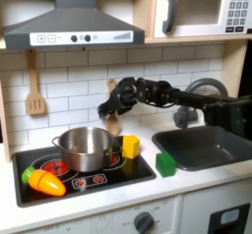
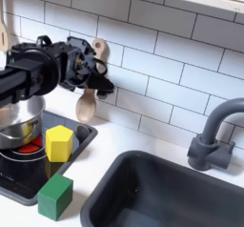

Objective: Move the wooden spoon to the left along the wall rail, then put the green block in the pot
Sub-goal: 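Move the wooden spoon to the left along the wall rail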

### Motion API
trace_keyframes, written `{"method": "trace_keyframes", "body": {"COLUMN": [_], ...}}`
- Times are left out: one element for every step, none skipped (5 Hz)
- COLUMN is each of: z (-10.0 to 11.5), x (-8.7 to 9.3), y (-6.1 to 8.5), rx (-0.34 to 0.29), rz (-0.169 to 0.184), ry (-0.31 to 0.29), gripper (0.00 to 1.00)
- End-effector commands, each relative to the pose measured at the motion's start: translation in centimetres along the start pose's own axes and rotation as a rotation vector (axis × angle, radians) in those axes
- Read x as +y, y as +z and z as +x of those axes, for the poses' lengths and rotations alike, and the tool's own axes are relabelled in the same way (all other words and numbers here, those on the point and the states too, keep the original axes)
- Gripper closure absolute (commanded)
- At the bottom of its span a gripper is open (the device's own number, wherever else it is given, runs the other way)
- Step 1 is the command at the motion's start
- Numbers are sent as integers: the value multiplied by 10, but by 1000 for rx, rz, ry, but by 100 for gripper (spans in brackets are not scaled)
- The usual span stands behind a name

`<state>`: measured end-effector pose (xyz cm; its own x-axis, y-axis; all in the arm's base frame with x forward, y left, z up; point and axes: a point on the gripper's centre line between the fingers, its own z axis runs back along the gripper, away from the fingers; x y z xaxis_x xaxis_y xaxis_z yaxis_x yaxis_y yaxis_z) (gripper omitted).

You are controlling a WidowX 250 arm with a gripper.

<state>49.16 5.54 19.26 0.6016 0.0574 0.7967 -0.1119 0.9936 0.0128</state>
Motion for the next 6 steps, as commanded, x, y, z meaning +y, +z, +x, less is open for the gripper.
{"method": "trace_keyframes", "body": {"z": [2,4,5,5,7,2], "x": [0,0,0,1,1,2], "y": [0,1,1,2,6,7], "rx": [-24,-31,-35,-37,-52,-47], "rz": [-3,-4,-6,-5,-3,-2], "ry": [2,2,7,7,14,28], "gripper": [100,100,100,100,100,100]}}
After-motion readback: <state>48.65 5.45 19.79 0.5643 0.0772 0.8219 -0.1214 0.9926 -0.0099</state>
